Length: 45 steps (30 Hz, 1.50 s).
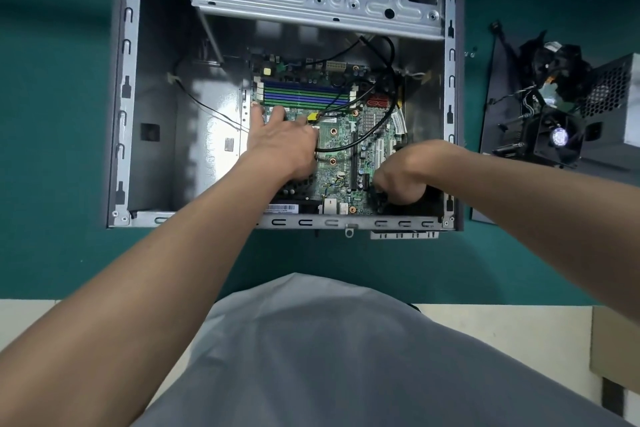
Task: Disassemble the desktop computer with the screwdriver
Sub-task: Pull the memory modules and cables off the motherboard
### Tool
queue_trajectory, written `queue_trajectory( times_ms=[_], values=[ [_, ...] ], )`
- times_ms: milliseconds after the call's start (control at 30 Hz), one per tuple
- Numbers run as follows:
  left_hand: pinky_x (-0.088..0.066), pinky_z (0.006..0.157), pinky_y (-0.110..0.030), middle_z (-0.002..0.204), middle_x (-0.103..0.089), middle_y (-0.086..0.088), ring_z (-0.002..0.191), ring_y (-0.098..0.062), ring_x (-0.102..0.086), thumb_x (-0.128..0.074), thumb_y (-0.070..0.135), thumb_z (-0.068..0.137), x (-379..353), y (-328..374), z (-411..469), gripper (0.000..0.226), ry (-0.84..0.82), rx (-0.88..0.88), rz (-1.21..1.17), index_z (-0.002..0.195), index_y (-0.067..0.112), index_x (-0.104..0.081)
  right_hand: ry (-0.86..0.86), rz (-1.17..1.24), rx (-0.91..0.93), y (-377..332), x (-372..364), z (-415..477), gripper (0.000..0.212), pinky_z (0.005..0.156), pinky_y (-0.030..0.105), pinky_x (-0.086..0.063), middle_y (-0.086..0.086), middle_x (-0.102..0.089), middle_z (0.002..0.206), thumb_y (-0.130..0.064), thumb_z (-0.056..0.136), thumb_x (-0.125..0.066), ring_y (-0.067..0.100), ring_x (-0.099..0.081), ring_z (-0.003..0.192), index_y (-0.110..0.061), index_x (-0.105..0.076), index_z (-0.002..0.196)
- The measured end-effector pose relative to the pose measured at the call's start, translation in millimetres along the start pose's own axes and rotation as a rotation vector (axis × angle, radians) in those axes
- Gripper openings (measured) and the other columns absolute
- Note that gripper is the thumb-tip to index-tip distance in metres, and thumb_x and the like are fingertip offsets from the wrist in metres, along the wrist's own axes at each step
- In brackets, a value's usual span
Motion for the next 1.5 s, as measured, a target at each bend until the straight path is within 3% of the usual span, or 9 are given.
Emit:
queue_trajectory(
  times_ms=[100,267,367,533,967,1200,1300,1400,1500],
  values=[
    [-0.006,0.111,-0.057,0.158,-0.024,0.006,0.141,-0.028,-0.02,-0.057,0.046,0.091,0.3,0.4,0.3,0.045,0.0,-0.001,-0.001,0.133,0.031,-0.051,0.002,-0.005,-0.011,0.3,-0.2,-0.1,0.022,0.093,0.037,-0.047,0.004,-0.051,0.093,-0.016,0.101,-0.04,0.023,-0.05,0.092,-0.004,-0.057,0.107],
    [-0.006,0.113,-0.059,0.157,-0.024,0.006,0.141,-0.03,-0.02,-0.056,0.048,0.091,1.3,0.5,0.1,0.047,-0.013,-0.005,-0.012,0.135,0.031,-0.049,-0.002,0.038,-0.026,0.0,-2.4,0.0,0.026,0.094,0.033,-0.049,0.01,-0.055,0.115,-0.012,0.101,-0.04,0.026,-0.057,0.107,0.0,-0.056,0.118],
    [-0.006,0.114,-0.059,0.156,-0.027,0.006,0.141,-0.03,-0.02,-0.055,0.049,0.091,2.5,0.5,-0.2,0.047,-0.018,-0.004,-0.02,0.134,0.031,-0.049,-0.011,0.056,-0.023,0.2,-1.0,-2.0,0.025,0.086,0.029,-0.049,0.007,-0.054,0.105,-0.012,0.101,-0.04,0.023,-0.056,0.095,0.0,-0.057,0.114],
    [-0.006,0.114,-0.058,0.155,-0.029,0.006,0.141,-0.029,-0.02,-0.055,0.047,0.092,2.8,0.4,-0.9,0.045,-0.011,-0.004,-0.025,0.133,0.03,-0.05,-0.001,0.071,-0.019,-0.6,-1.1,-3.6,0.026,0.093,0.03,-0.048,0.008,-0.053,0.108,-0.011,0.101,-0.038,0.026,-0.057,0.11,0.001,-0.056,0.114],
    [-0.006,0.113,-0.058,0.15,-0.036,0.003,0.14,-0.029,-0.022,-0.051,0.05,0.093,1.0,-0.7,1.3,0.046,-0.018,-0.001,-0.025,0.134,0.029,-0.049,0.009,0.08,-0.02,-0.9,-0.7,-0.3,0.025,0.085,0.027,-0.046,0.002,-0.046,0.085,-0.01,0.101,-0.038,0.022,-0.051,0.091,0.0,-0.057,0.114],
    [-0.006,0.113,-0.058,0.149,-0.038,0.001,0.139,-0.03,-0.024,-0.052,0.05,0.093,1.6,0.7,0.2,0.042,-0.003,-0.003,0.001,0.127,0.025,-0.053,0.042,0.128,-0.048,-3.6,-3.7,-3.5,0.031,0.092,0.03,-0.046,0.01,-0.053,0.119,-0.01,0.101,-0.038,0.025,-0.054,0.108,0.001,-0.052,0.127],
    [-0.009,0.112,-0.055,0.149,-0.037,-0.006,0.139,-0.029,-0.027,-0.057,0.049,0.09,2.1,6.3,0.3,0.053,0.104,-0.074,0.085,0.133,0.02,-0.046,0.035,0.166,-0.03,-11.6,-10.9,-4.0,0.03,0.089,0.028,-0.046,0.006,-0.054,0.104,-0.012,0.102,-0.038,0.019,-0.05,0.092,0.0,-0.052,0.126],
    [-0.012,0.112,-0.05,0.148,-0.036,-0.009,0.137,-0.026,-0.028,-0.068,0.042,0.082,9.4,14.3,2.0,0.064,0.349,-0.255,-0.031,0.133,0.014,-0.043,0.076,0.222,-0.022,-13.0,-16.3,-2.3,0.03,0.091,0.029,-0.046,0.0,-0.045,0.082,-0.012,0.101,-0.04,0.015,-0.048,0.08,-0.001,-0.052,0.126],
    [-0.015,0.11,-0.042,0.135,-0.042,-0.001,0.131,-0.019,-0.025,-0.073,0.038,0.077,14.6,25.4,2.3,0.032,0.335,-0.497,-0.213,0.102,0.024,-0.059,0.131,0.291,-0.037,-12.4,-19.1,1.6,0.032,0.086,0.029,-0.045,0.007,-0.056,0.114,-0.015,0.1,-0.042,0.018,-0.05,0.096,-0.003,-0.051,0.128]
  ],
)
Point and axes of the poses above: each hand's wrist, its own z-axis towards the middle knuckle, its own x-axis out of the back of the hand, y = z × x, the point moved 1 cm from there along z, towards the middle knuckle
